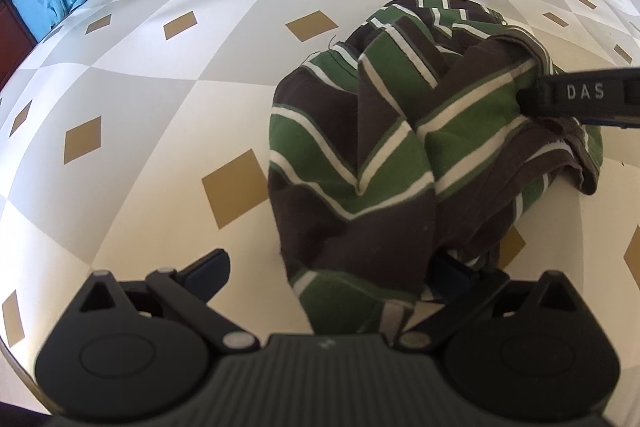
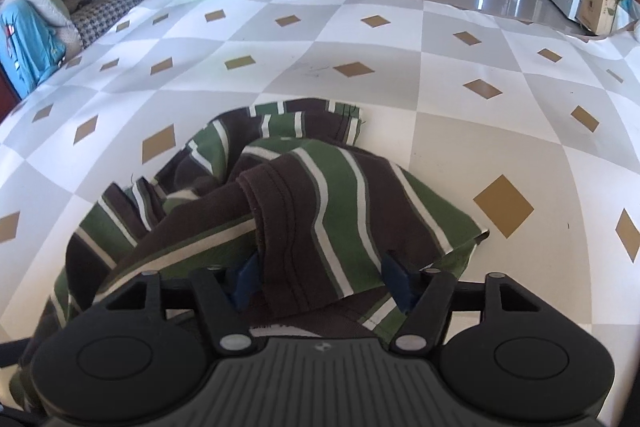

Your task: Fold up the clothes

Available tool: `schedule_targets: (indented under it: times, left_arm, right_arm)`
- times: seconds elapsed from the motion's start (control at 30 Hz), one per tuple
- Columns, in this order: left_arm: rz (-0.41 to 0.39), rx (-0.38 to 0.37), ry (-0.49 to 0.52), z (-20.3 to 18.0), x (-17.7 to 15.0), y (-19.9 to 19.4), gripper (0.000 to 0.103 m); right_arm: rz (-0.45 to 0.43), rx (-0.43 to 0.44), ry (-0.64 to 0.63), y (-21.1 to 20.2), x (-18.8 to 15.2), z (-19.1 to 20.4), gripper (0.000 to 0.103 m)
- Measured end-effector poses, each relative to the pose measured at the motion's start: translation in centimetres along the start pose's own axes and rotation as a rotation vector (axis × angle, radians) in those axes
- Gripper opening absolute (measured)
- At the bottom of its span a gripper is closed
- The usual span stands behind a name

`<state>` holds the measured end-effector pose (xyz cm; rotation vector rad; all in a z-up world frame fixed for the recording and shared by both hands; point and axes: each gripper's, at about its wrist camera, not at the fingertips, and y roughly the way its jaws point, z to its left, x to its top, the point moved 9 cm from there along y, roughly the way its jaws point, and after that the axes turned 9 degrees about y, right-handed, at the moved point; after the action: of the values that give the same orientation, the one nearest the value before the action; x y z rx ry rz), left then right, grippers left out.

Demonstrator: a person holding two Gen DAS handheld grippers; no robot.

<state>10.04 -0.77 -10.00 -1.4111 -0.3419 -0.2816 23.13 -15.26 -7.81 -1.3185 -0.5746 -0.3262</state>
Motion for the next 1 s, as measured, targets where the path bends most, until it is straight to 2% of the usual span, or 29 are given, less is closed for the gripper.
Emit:
schedule_targets:
  times: [0.17,0.77,1.0]
  left_arm:
    - [0.007,-0.005,-0.026,0.6,-0.2,0.3,0.103]
    - [0.002,0.078,-0.053,4.4,-1.5,0.3,0.103]
    - [0.008,0.116,-0.078,6.0,-1.9,0.2,0.103]
  right_arm:
    - [0.046,-0.006,-0.008,0.7,-1.2,-0.3,0.059]
    - [0.146,0.004,-0.029,-1.3,-5.4,1.2,0.059]
    - [0.197,0.056,-0.053,-2.6,-7.5,2.6,0.061]
